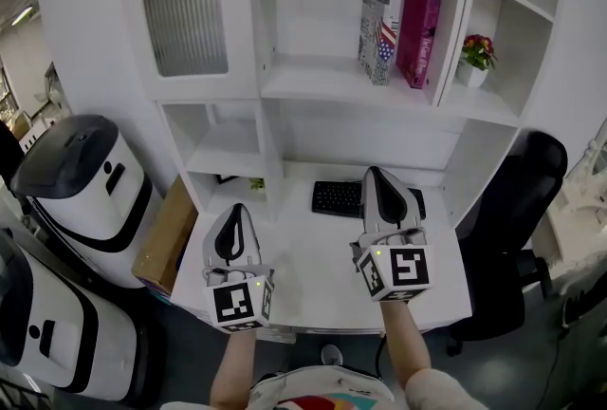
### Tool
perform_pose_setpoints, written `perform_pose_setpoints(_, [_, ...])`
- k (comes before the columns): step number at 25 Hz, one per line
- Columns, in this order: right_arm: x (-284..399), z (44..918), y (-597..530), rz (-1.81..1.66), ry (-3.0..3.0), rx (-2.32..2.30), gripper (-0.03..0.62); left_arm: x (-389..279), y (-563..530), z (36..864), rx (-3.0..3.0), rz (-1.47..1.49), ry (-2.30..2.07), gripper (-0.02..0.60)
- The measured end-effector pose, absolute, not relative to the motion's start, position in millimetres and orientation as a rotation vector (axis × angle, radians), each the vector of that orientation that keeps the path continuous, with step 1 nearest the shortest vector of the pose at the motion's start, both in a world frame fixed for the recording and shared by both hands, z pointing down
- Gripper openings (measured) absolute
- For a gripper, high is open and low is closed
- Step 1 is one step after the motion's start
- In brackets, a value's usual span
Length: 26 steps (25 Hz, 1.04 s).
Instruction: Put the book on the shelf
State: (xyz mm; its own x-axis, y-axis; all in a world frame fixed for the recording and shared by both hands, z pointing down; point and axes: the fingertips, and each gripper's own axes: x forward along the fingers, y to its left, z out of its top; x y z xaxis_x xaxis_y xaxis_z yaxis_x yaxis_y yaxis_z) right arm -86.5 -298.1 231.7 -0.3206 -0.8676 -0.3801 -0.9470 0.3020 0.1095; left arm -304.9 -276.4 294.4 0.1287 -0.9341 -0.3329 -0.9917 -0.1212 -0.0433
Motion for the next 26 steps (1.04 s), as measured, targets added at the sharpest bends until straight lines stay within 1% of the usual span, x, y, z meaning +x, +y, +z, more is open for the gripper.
perform_pose_setpoints(6, [-76,225,-294,0.489,2.294,-1.679,0.000,-296,-274,283,-2.139,0.344,1.879,0.002])
perform_pose_setpoints(11, [-74,228,-291,0.581,2.299,-1.717,0.000,-293,-274,282,-2.140,0.341,1.880,0.002])
perform_pose_setpoints(26, [-67,236,-293,0.489,2.320,-1.695,0.000,-287,-274,269,-2.128,0.332,1.873,0.002])
